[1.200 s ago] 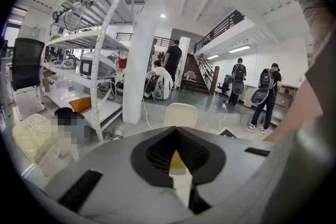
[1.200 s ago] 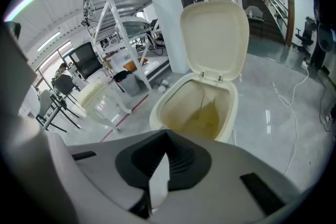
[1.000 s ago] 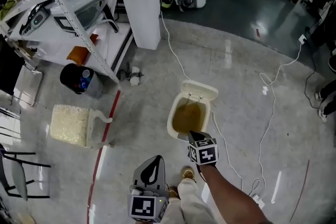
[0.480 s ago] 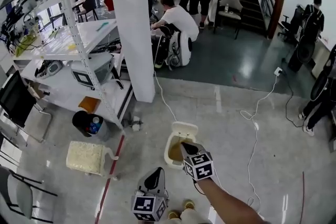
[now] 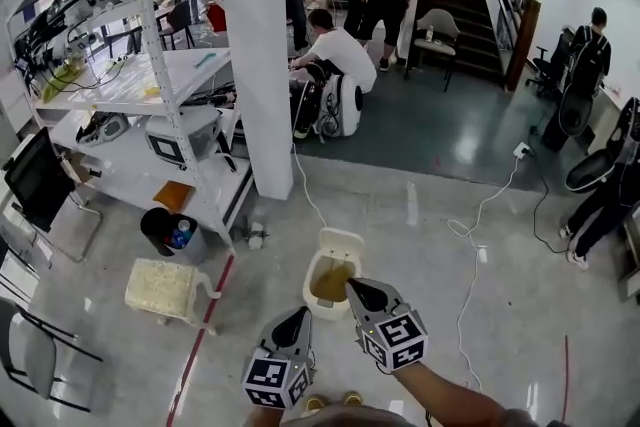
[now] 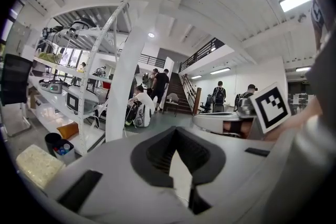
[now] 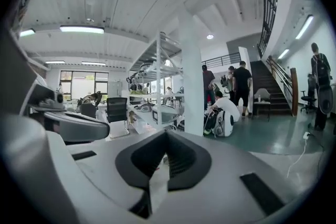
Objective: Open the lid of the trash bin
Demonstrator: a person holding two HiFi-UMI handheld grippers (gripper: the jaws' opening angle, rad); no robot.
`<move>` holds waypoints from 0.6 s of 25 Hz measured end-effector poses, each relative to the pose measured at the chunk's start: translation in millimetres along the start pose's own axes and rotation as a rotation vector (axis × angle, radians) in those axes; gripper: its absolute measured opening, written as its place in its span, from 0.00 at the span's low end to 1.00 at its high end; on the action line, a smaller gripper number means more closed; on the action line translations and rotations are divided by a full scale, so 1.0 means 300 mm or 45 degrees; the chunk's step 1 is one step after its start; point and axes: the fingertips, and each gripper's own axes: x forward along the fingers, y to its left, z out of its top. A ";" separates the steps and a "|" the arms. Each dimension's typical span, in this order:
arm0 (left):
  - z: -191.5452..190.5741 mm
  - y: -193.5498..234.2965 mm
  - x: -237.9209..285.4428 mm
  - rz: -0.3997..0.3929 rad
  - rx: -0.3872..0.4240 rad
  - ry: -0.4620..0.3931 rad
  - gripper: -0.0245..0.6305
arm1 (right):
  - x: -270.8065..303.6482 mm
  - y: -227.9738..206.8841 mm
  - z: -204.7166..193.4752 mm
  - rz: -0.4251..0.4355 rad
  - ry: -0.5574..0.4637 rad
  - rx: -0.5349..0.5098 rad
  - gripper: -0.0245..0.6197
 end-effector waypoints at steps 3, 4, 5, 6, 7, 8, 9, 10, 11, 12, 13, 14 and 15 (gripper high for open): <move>0.034 -0.042 -0.020 -0.019 0.044 -0.020 0.04 | -0.119 0.042 0.065 0.037 -0.086 0.001 0.09; 0.045 -0.058 -0.029 -0.032 0.063 -0.025 0.04 | -0.155 0.056 0.081 0.047 -0.109 0.007 0.09; 0.057 -0.075 -0.039 -0.045 0.081 -0.031 0.04 | -0.189 0.069 0.092 0.053 -0.127 0.009 0.09; 0.068 -0.092 -0.049 -0.057 0.097 -0.037 0.04 | -0.220 0.080 0.101 0.055 -0.142 0.002 0.09; 0.078 -0.109 -0.060 -0.068 0.108 -0.044 0.04 | -0.250 0.092 0.107 0.054 -0.154 -0.014 0.09; 0.086 -0.125 -0.072 -0.078 0.115 -0.052 0.04 | -0.278 0.103 0.111 0.049 -0.164 -0.031 0.09; 0.092 -0.140 -0.083 -0.085 0.120 -0.059 0.04 | -0.304 0.112 0.115 0.040 -0.175 -0.048 0.09; 0.096 -0.154 -0.094 -0.090 0.131 -0.068 0.04 | -0.329 0.121 0.120 0.026 -0.189 -0.066 0.09; 0.099 -0.167 -0.102 -0.093 0.148 -0.077 0.04 | -0.351 0.127 0.126 0.007 -0.204 -0.087 0.09; 0.099 -0.178 -0.108 -0.095 0.168 -0.083 0.04 | -0.369 0.130 0.130 -0.015 -0.219 -0.110 0.09; 0.097 -0.189 -0.112 -0.099 0.183 -0.088 0.04 | -0.383 0.131 0.129 -0.036 -0.231 -0.127 0.09; 0.094 -0.199 -0.115 -0.104 0.188 -0.092 0.04 | -0.393 0.130 0.125 -0.057 -0.236 -0.133 0.09; 0.092 -0.206 -0.118 -0.111 0.186 -0.095 0.04 | -0.398 0.128 0.117 -0.074 -0.233 -0.124 0.09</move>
